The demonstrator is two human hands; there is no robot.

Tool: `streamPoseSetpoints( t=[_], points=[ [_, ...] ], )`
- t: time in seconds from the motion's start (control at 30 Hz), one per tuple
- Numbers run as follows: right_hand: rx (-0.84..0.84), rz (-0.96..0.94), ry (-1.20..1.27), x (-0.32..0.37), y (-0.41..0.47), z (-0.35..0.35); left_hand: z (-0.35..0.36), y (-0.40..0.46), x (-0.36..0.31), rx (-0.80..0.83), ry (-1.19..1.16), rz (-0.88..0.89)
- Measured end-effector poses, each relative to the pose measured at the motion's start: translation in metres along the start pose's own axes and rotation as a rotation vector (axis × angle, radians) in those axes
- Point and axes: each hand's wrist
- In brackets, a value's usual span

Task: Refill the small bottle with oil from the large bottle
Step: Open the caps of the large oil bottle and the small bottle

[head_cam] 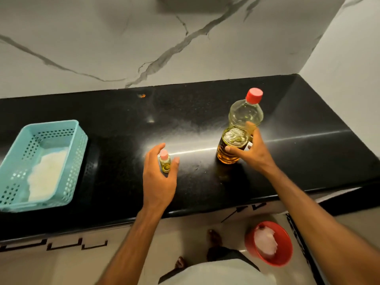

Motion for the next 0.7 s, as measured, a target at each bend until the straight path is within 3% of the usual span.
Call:
streamPoseSetpoints(
  t=[0.17,0.27,0.5,0.7],
  points=[
    [-0.004,-0.04,0.014,0.009,0.002,-0.005,0.028,0.041,-0.085,0.205,-0.129,0.211],
    [-0.012,-0.037,-0.001,0.013,0.006,-0.006,0.059,0.074,-0.122,0.272,-0.088,0.325],
    [0.014,-0.047,0.012,0.01,0.01,-0.01,0.113,0.118,-0.146,0.474,-0.01,0.232],
    [0.032,-0.078,-0.026,0.002,0.014,-0.014,0.116,0.12,-0.141,0.408,-0.04,0.258]
  ],
)
Point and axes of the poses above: each hand's wrist, its own y-axis towards the middle knuckle, its own z-axis out of the palm, x = y × z, and after that the axes turned 8 degrees about x, right-handed
